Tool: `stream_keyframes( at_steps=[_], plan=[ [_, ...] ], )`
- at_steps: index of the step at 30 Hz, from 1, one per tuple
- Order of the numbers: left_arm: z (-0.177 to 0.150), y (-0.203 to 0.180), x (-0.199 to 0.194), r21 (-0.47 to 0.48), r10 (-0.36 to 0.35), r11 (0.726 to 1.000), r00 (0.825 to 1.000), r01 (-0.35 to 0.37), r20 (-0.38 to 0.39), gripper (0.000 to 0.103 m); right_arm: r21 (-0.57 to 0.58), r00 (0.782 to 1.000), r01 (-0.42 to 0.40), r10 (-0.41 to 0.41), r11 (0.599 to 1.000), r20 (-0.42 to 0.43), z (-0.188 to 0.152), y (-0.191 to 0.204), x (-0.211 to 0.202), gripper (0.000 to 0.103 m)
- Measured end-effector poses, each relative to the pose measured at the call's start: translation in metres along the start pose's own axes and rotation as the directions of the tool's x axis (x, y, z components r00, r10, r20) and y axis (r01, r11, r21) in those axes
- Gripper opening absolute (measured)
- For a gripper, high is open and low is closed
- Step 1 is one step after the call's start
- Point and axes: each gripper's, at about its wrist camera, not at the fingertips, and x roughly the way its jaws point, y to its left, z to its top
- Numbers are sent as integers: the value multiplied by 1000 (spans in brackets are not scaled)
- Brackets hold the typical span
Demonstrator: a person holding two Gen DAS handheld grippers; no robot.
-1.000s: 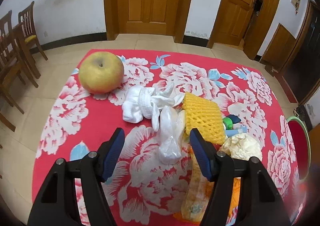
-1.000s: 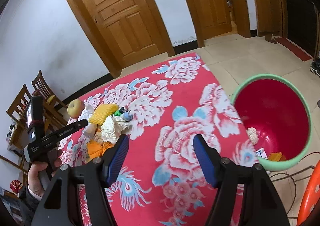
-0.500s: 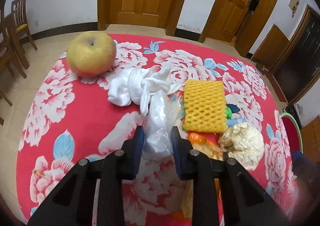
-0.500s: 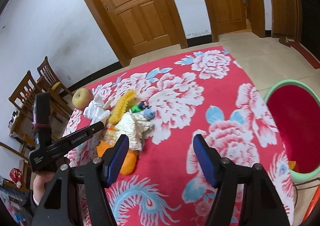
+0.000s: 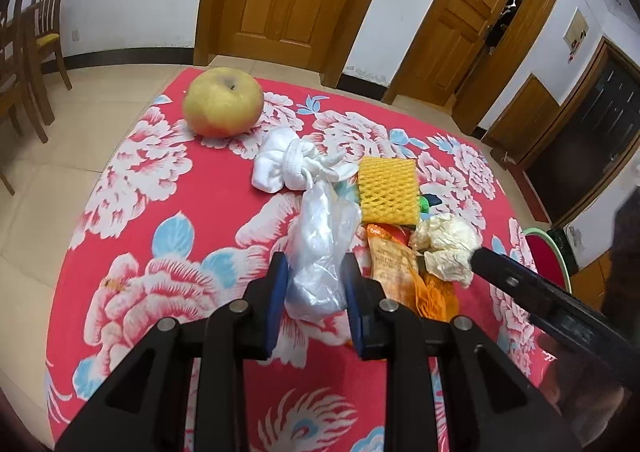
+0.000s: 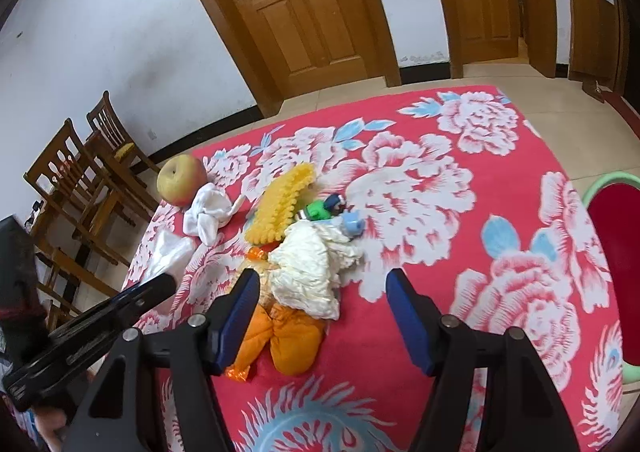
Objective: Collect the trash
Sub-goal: 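Grasp crumpled white paper with the right tool while the left tool grasps a clear plastic bag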
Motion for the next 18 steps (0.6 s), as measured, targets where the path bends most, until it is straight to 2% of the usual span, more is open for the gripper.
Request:
stream_keyframes(
  at_steps=[4, 9, 12, 18],
  plan=[
    [-3, 1, -4, -5, -2, 1000, 1000, 2, 6, 27, 2, 1000, -7, 7, 1000, -30, 0, 2, 14, 55],
    [-6, 1, -6, -4, -1, 1000, 1000, 1, 6, 27, 12, 998, -43, 44, 999, -49, -4, 3, 24, 29],
    [-8, -2, -10, 5, -3, 1000, 1000, 3, 10, 27, -1, 998, -58, 58, 998, -32, -6, 5, 18, 25],
    [-13, -10, -17, 18, -10, 1000, 1000, 10, 13, 27, -24, 997, -76, 77, 997, 18, -8, 9, -4, 23]
  ],
)
